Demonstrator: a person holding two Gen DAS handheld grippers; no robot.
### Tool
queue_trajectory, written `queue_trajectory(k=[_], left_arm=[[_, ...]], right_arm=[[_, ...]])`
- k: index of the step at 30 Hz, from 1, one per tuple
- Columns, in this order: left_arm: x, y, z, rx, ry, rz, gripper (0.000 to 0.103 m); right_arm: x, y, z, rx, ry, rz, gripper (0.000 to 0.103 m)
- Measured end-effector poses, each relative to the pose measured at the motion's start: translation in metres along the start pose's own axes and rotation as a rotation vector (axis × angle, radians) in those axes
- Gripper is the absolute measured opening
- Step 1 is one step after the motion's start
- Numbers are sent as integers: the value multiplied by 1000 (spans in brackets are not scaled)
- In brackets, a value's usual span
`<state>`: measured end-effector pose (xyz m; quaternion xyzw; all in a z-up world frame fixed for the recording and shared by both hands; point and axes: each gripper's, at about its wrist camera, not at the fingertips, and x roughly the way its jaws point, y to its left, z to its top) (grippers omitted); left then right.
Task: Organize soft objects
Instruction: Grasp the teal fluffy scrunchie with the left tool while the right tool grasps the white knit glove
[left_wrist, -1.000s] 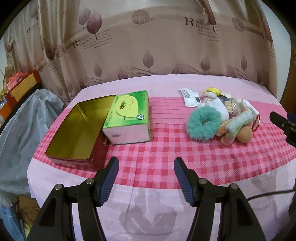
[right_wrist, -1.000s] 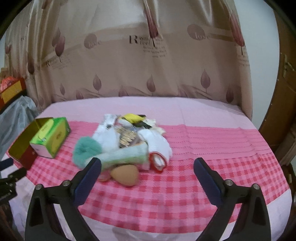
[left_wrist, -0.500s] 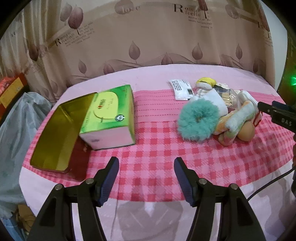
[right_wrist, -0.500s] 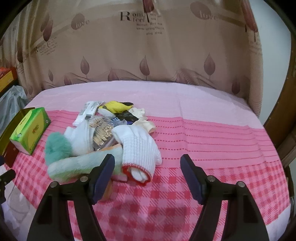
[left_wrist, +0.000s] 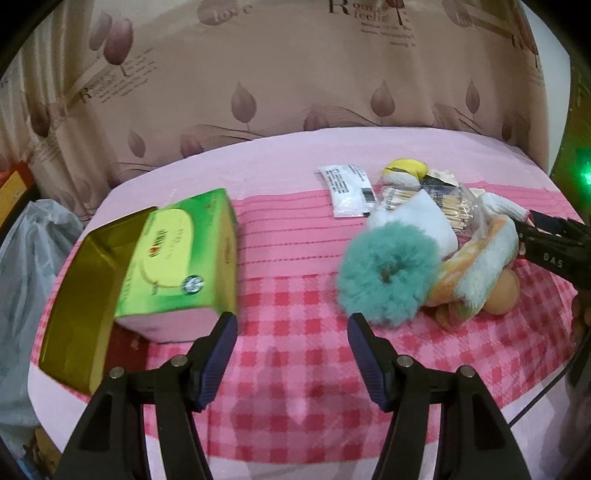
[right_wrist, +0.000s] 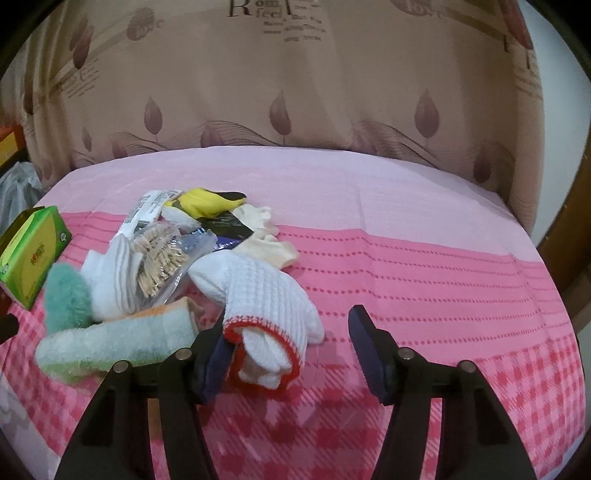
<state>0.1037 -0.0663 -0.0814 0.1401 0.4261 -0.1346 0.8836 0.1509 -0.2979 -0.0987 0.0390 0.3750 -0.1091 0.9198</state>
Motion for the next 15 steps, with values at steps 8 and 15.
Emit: queue_trajectory(k=[8,15], left_arm=[[23,-6,7,-12,36,-43,63],[30,-11,12,1,45,-102,63]], right_arm=[[3,3,-2,-4,-26,38,21],[0,-19,-10,54,-35,-60,20]])
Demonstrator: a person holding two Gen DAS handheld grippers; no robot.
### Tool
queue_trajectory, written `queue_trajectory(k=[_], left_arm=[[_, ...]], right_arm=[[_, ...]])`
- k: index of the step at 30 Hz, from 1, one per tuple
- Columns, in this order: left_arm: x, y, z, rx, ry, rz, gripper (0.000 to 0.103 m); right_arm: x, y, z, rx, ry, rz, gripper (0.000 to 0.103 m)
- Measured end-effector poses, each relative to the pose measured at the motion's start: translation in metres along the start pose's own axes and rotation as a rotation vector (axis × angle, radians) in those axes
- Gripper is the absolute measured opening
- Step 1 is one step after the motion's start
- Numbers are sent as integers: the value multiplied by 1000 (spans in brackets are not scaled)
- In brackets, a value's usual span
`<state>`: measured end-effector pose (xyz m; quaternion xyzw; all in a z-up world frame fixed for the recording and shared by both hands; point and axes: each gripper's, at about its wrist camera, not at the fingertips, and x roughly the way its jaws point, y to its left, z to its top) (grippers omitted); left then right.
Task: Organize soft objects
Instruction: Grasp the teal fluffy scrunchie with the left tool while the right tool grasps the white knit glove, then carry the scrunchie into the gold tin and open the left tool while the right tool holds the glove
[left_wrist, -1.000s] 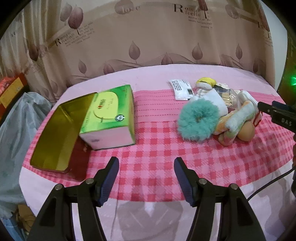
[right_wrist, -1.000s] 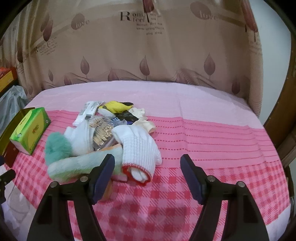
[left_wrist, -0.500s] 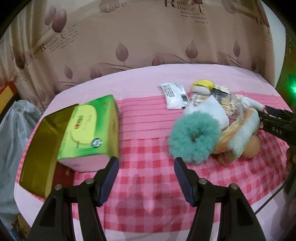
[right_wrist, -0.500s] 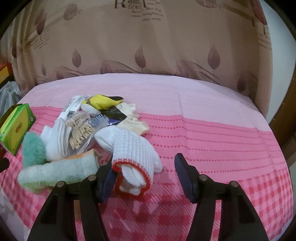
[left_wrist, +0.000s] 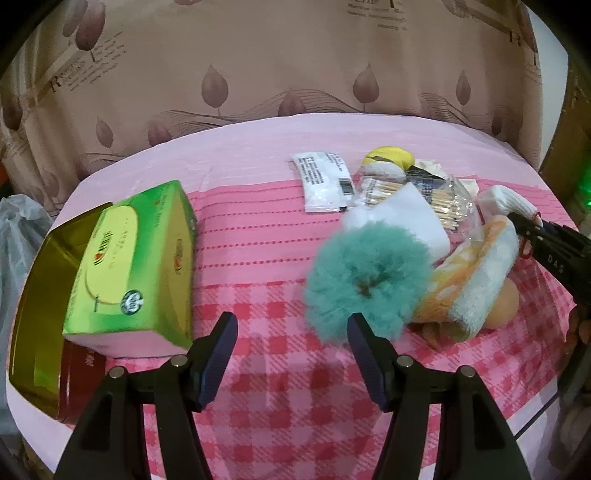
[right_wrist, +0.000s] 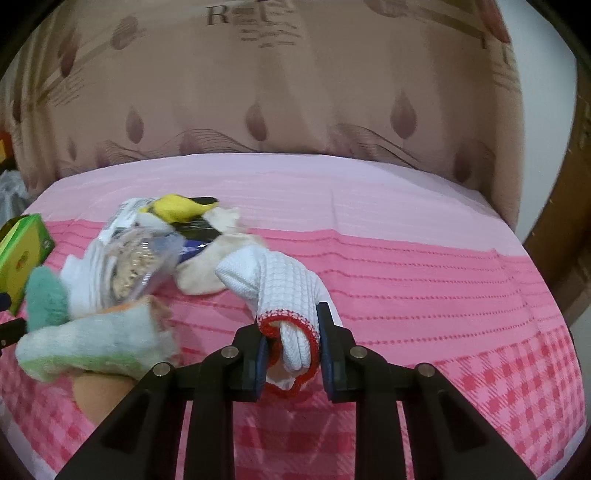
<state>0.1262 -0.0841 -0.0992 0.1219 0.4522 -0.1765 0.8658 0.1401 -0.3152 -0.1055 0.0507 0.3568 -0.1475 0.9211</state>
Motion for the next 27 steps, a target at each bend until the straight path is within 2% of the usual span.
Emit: queue_trajectory(k=[3,7,17,18,21,27], left_arm=[[3,-4,2,23,5,-40,63],[9,-9,8,62,5,-45,63],[37,-7,31,52,46,-99,63],[37,-6,31,45,43,-110,60],[36,-4,29,39,51,-150,16],[24,-7,25,51,30,-158,15]], right_arm=[[2,-3,0,12,5,1,20],[4,-4,0,12,13,8,20],[7,-4,0,14,26,13,21],[7,-4,0,15,26,14,21],[7,-3,0,15,28,15,21],[8,-3,-1,13,31,16,21]])
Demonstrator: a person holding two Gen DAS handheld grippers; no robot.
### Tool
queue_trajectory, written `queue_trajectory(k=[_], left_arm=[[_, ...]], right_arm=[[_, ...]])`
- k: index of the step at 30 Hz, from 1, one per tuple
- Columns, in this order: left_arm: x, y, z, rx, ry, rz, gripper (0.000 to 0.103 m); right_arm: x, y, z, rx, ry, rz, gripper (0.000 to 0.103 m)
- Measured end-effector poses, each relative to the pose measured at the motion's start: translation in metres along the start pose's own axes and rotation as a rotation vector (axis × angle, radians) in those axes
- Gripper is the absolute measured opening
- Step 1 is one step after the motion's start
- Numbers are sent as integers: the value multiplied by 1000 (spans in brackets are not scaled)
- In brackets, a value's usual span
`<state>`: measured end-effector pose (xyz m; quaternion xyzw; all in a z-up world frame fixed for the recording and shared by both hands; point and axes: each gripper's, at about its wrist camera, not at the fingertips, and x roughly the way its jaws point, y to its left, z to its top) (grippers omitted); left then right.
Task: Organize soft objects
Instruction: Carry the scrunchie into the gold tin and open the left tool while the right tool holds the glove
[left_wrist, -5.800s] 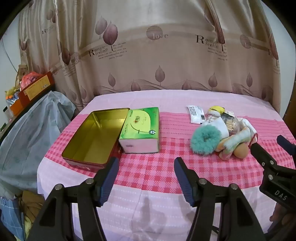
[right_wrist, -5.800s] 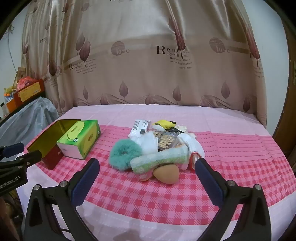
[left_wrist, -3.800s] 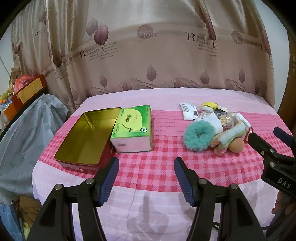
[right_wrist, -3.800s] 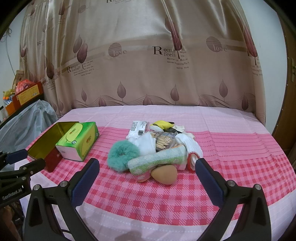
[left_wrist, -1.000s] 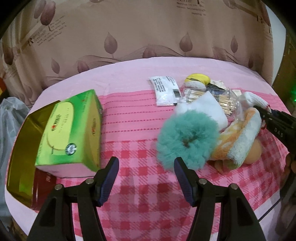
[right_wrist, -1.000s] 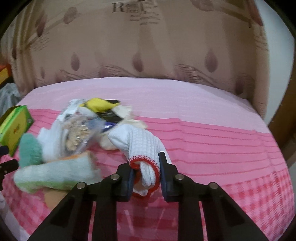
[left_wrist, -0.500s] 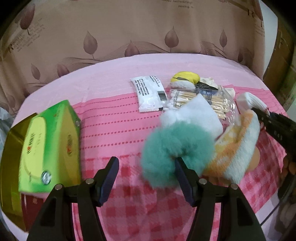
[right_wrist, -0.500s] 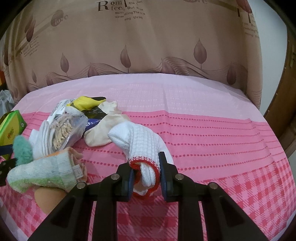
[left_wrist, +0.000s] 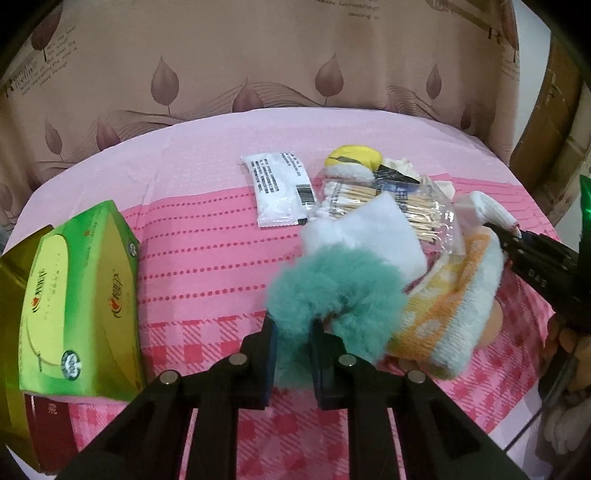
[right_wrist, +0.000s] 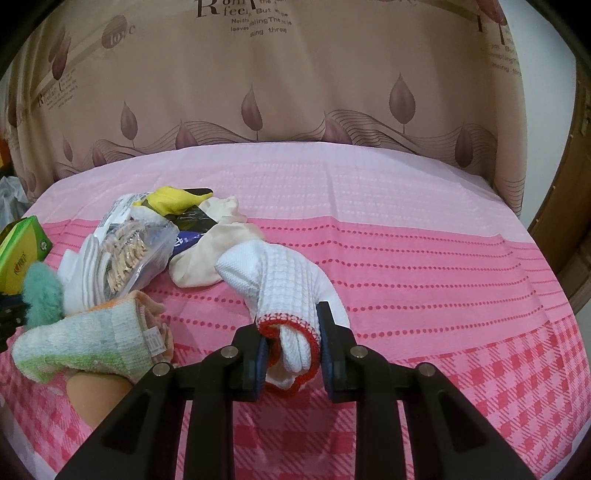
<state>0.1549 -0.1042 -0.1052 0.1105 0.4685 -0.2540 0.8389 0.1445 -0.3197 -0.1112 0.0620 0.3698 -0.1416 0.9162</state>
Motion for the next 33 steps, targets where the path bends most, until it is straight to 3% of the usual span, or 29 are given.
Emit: queue_trajectory(k=[16,33], left_arm=[[-58,32,-11,-60,-59,90,15],[-109,170,-37,-266,-81,344,15]], right_arm=[[0,1,0,-2,1,-1,21],[3,1,0,-14,5,-10,22]])
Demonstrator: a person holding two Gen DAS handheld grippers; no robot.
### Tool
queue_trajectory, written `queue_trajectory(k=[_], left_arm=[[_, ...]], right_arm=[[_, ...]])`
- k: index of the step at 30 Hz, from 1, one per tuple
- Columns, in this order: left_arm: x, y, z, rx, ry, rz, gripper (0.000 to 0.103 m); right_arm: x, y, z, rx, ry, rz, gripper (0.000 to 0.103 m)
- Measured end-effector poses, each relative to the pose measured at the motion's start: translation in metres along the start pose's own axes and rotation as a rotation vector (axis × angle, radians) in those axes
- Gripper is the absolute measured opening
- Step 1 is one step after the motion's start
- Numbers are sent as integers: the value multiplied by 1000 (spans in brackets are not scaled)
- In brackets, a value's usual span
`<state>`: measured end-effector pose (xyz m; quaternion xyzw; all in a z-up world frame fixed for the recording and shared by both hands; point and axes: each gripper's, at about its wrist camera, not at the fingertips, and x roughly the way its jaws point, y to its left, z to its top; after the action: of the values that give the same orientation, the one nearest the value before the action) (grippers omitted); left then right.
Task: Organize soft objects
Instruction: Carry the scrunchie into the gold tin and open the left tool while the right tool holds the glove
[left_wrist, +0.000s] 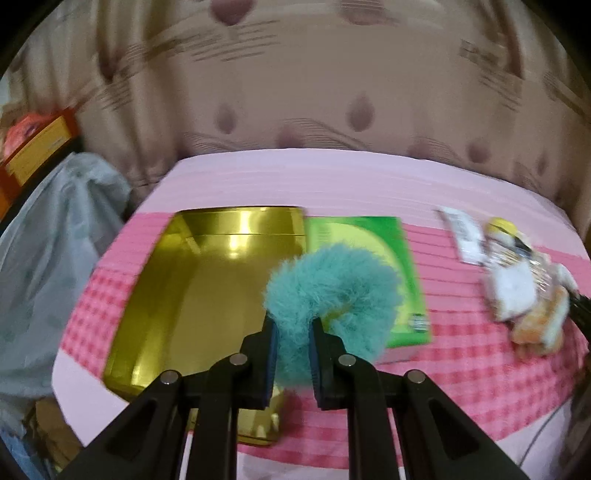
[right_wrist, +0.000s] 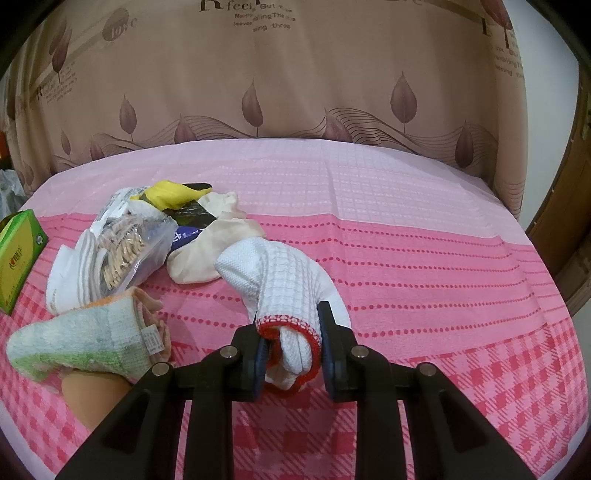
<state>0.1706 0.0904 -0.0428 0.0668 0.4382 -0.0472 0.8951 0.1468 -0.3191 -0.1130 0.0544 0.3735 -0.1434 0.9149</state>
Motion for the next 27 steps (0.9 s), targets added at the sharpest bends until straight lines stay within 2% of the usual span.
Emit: queue_trajectory(k=[5,11,17,27], left_arm=[[15,44,1,-50,24,74,15],[42,81,-9,-87,93,117,15],[57,98,-20,-128,137,113,16],[59,103,-20,-142,138,119,22]], right_arm=[[0,1,0,-7,5,-8,22],[0,1,-1,-14,11,-13,23],[1,3,0,-22,17,-22,24],[3,4,1,-39,22,-37,25]])
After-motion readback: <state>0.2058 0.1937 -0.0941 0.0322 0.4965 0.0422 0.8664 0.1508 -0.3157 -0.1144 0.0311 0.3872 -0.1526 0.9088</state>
